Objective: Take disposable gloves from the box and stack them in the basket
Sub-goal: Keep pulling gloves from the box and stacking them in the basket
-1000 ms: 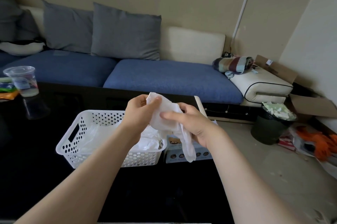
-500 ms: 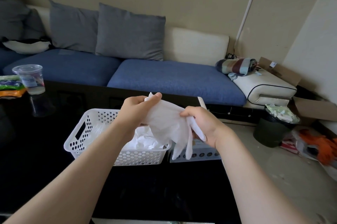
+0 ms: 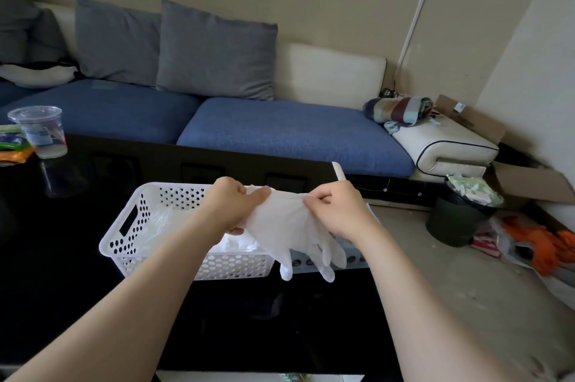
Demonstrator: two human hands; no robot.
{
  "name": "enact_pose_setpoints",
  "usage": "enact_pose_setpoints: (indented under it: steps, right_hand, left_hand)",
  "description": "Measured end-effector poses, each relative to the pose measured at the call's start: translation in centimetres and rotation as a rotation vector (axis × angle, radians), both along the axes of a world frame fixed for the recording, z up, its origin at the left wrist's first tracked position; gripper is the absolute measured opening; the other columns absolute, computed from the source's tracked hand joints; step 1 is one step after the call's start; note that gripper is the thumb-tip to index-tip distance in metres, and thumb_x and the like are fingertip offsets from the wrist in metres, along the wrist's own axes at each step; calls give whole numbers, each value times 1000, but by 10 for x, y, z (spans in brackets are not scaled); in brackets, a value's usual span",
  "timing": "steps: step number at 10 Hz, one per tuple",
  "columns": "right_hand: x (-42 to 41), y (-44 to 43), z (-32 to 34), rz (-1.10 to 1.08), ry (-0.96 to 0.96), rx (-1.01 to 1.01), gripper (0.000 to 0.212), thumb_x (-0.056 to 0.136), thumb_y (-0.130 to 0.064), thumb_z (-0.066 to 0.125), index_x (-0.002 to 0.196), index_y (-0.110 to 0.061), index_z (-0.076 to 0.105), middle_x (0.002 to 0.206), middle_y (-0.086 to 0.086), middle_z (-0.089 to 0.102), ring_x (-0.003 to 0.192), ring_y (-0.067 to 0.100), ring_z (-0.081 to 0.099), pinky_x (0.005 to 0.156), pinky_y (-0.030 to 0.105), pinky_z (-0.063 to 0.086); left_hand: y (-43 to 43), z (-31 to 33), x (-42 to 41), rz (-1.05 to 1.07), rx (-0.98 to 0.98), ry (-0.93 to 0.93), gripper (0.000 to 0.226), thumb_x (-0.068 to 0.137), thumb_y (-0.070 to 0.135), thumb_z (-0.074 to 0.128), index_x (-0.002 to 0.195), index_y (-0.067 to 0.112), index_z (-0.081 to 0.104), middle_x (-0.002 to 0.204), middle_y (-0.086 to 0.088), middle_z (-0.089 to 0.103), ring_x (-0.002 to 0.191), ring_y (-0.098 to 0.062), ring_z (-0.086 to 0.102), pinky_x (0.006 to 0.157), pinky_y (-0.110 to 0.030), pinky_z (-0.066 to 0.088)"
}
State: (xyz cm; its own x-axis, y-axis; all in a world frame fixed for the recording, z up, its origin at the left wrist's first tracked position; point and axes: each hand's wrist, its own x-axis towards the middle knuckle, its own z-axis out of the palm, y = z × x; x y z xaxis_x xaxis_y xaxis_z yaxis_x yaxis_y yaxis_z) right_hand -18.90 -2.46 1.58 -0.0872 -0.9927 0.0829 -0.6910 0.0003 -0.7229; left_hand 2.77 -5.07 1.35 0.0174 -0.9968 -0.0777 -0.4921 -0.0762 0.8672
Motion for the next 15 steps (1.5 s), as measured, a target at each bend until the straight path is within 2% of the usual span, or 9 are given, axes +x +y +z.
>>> enact_pose_setpoints:
  steps: [1, 2, 3, 7, 9, 10, 11, 13, 15]
  right_hand:
    - [8, -7, -2, 23, 21, -7, 22, 108, -27, 58, 98, -28, 78, 87, -13, 75, 92, 9, 68, 75, 28, 51]
    - [18, -11, -3, -4, 7, -33, 23, 108, -28, 55, 101, -24, 76, 88, -9, 70, 84, 8, 63, 65, 24, 40]
    - [33, -16, -5, -57, -24, -76, 22, 106, -29, 57, 95, -21, 74, 88, -8, 70, 83, 11, 63, 63, 26, 41]
    - [85, -32, -11, -44, 489, -117, 38, 108, -51, 55, 98, -16, 65, 92, 0, 63, 78, 19, 56, 64, 34, 40]
    - [103, -40, -6, 54, 472, -123, 38, 99, -54, 69, 98, -17, 71, 93, 0, 67, 85, 24, 64, 70, 38, 54]
    - [111, -44, -9, 59, 477, -167, 28, 100, -47, 71, 110, -21, 68, 101, -1, 65, 89, 22, 61, 71, 35, 48]
    - [115, -49, -16, 58, 506, -259, 28, 104, -36, 69, 127, -20, 64, 110, 2, 68, 97, 22, 65, 74, 37, 53]
    - [112, -52, -11, 30, 307, -274, 18, 97, -38, 72, 108, -25, 71, 92, -8, 70, 84, 14, 69, 70, 38, 62]
    - [102, -45, -1, 198, 436, 41, 38, 76, -35, 86, 110, -35, 70, 109, -8, 63, 91, 12, 66, 77, 37, 62]
  left_hand:
    - [-4, -1, 3, -22, -57, 8, 42, 104, 39, 60, 76, 12, 45, 75, -10, 47, 66, -22, 50, 52, -28, 46]
    - [-5, -1, 8, -7, -104, -1, 46, 107, 37, 55, 71, 15, 38, 70, -4, 34, 61, -18, 34, 58, -29, 31]
    - [-6, 1, 16, 40, -116, 66, 36, 108, 41, 52, 90, 10, 58, 82, -6, 56, 70, -18, 52, 60, -32, 47]
    - [-16, -9, 68, 120, 32, -290, 52, 110, 43, 41, 123, -5, 54, 76, -11, 53, 59, -25, 53, 50, -34, 44]
    - [-7, -3, 89, 102, 4, -669, 43, 112, 17, 29, 153, 9, 38, 130, -20, 48, 70, -24, 53, 57, -28, 45]
    - [-11, -12, 100, 170, -6, -641, 37, 113, 32, 37, 133, 4, 48, 114, -14, 55, 94, -32, 63, 71, -34, 45]
    - [-16, -23, 107, 242, -17, -625, 35, 111, 43, 41, 112, 8, 45, 94, -7, 53, 81, -27, 60, 63, -38, 46]
    - [-12, -18, 109, 211, -41, -828, 38, 106, 43, 55, 105, 13, 33, 79, -2, 51, 76, -26, 59, 57, -36, 45]
    - [-11, -9, 100, 88, -194, -1066, 43, 92, 9, 68, 129, 18, 47, 128, -9, 54, 118, -31, 51, 83, -36, 48]
